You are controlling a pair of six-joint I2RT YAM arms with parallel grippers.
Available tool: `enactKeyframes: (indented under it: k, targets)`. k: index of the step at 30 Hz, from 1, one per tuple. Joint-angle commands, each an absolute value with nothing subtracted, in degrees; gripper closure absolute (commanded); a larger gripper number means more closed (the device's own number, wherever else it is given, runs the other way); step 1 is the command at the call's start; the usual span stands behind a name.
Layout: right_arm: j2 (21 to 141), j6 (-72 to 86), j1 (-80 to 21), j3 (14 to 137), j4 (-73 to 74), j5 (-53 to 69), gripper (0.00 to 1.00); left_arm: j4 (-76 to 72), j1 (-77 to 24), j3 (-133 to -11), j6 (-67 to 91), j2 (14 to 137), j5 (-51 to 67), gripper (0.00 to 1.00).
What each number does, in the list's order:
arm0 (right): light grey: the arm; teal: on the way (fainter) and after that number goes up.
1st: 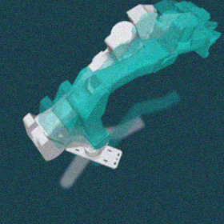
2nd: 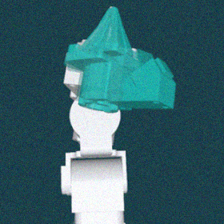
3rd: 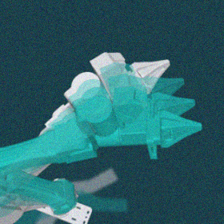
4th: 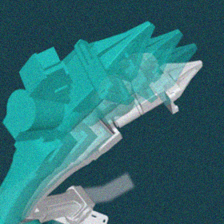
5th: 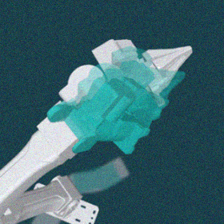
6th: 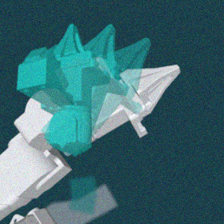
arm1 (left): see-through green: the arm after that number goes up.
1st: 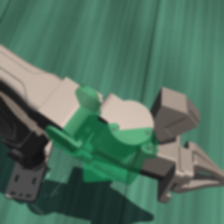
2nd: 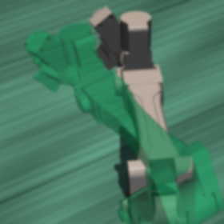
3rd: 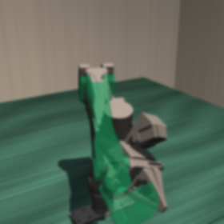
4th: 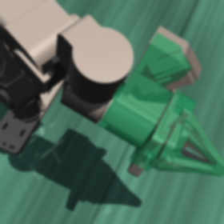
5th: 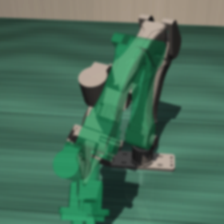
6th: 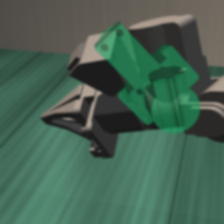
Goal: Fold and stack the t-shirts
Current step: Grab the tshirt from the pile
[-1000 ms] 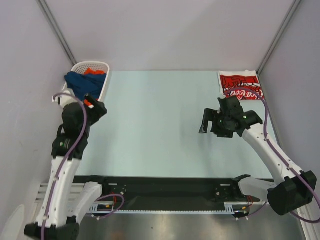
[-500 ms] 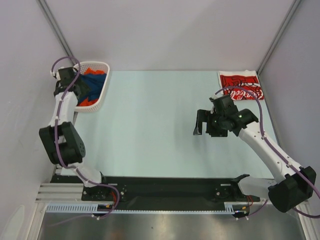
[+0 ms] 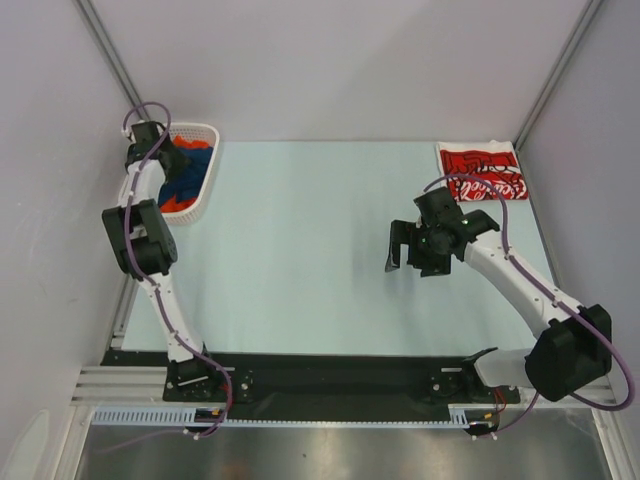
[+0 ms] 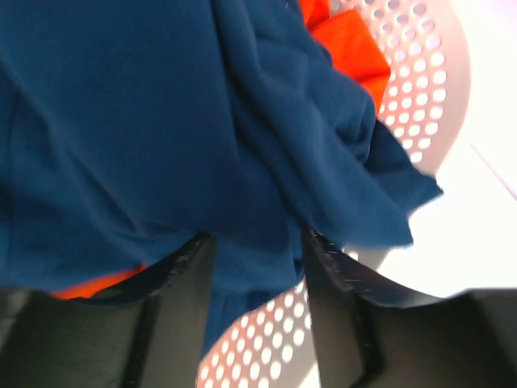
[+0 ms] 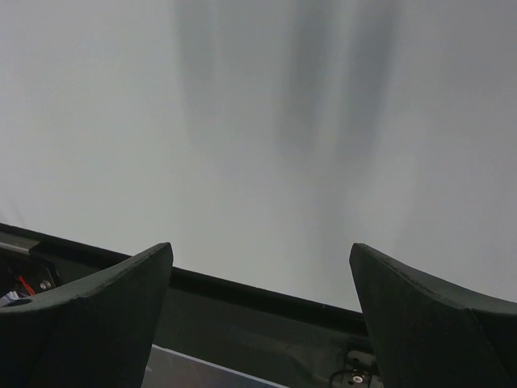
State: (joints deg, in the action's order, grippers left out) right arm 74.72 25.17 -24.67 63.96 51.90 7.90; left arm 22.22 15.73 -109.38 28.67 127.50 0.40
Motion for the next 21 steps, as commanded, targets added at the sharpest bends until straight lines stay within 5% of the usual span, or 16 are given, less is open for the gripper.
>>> enactKeyframes:
  k: [1, 5, 11, 21]
  targets:
    - [75.85, 27.07, -24.26, 65.56, 50.98, 7.21, 0.0, 23.46, 16.26, -117.05, 29.97, 130.33, 1.14, 0.49]
    - [76.82, 28.47, -24.43, 66.44, 50.89, 7.12, 0.0, 22.06, 16.35, -118.47, 30.32, 132.27, 2.37, 0.52]
    - [76.91, 29.79, -24.7, 67.32, 51.94, 6.24, 0.0, 22.33, 16.08, -118.83, 32.17, 130.79, 3.87, 1.0]
    - [71.46, 28.13, -25.05, 67.15, 54.93, 4.04, 0.0, 18.21, 12.84, -126.64, 37.87, 111.82, 11.12, 1.0]
